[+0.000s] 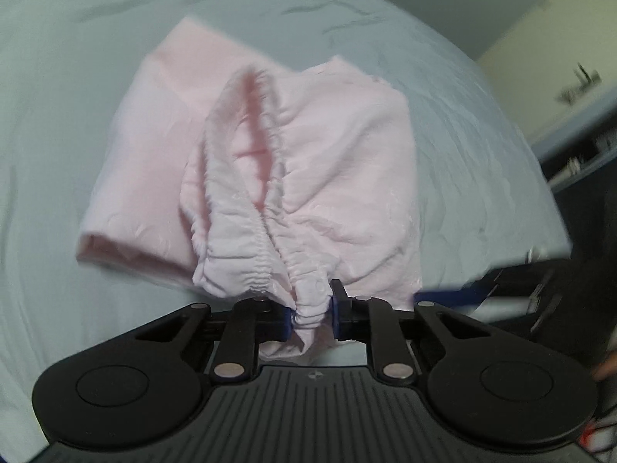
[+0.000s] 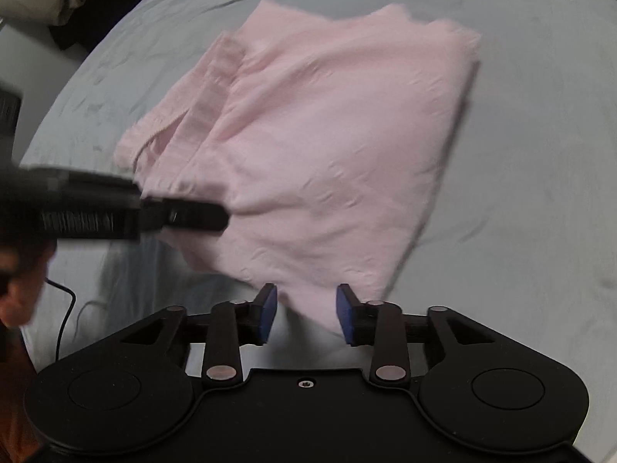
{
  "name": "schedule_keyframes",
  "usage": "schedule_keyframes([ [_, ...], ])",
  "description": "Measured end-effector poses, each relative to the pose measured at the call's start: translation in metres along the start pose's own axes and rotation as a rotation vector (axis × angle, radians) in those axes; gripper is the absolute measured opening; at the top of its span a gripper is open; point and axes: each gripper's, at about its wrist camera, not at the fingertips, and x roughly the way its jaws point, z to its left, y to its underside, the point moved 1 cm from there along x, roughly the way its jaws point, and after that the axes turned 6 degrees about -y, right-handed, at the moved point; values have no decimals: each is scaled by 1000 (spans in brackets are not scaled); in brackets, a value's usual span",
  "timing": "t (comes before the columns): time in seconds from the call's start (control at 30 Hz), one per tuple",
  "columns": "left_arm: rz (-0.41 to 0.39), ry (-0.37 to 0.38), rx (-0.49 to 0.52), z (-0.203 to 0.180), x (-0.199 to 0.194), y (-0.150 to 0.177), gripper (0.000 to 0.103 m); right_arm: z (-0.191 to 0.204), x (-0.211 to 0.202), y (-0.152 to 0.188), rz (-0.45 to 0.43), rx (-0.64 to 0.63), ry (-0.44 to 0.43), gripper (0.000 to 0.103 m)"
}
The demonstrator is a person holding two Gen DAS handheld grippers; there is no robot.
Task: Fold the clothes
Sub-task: 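Grasp the elastic cuffs with the left gripper while the right gripper opens, then grasp the shirt edge with the right gripper while the left gripper holds the cuffs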
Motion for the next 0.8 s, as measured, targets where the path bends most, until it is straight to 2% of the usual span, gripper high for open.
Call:
schedule_keyframes([
  [0.07, -19, -14, 50, -7, -4, 4, 16, -2, -15, -12, -3, 10, 36, 47],
  [0.17, -8, 0, 62, -1, -6, 3, 16, 1, -33, -42, 4, -25, 107, 51],
  [0.27, 8, 23, 65, 9, -5, 1, 16, 25, -43, -71, 42, -312, 205, 51],
  [0.3, 13, 30, 65, 13, -6, 1, 16, 37, -43, -81, 64, -462, 239, 51],
  [0.37, 20, 53, 60, 16, -1, 0, 16, 49, -43, -90, 104, -643, 272, 51],
  [0.43, 26, 88, 47, 21, 3, 0, 16, 65, -37, -95, 163, -893, 289, 51],
  [0.47, 24, 96, 49, 22, 2, 0, 16, 68, -34, -93, 193, -996, 294, 51],
  [0.53, 19, 114, 53, 25, 2, 1, 16, 75, -18, -91, 330, -1265, 328, 51],
  [0.7, -7, 156, 86, 31, 1, 6, 16, 72, 21, -95, 590, -1583, 410, 51],
  [0.8, -29, 180, 91, 35, 1, 10, 16, 73, 39, -106, 652, -1668, 396, 51],
])
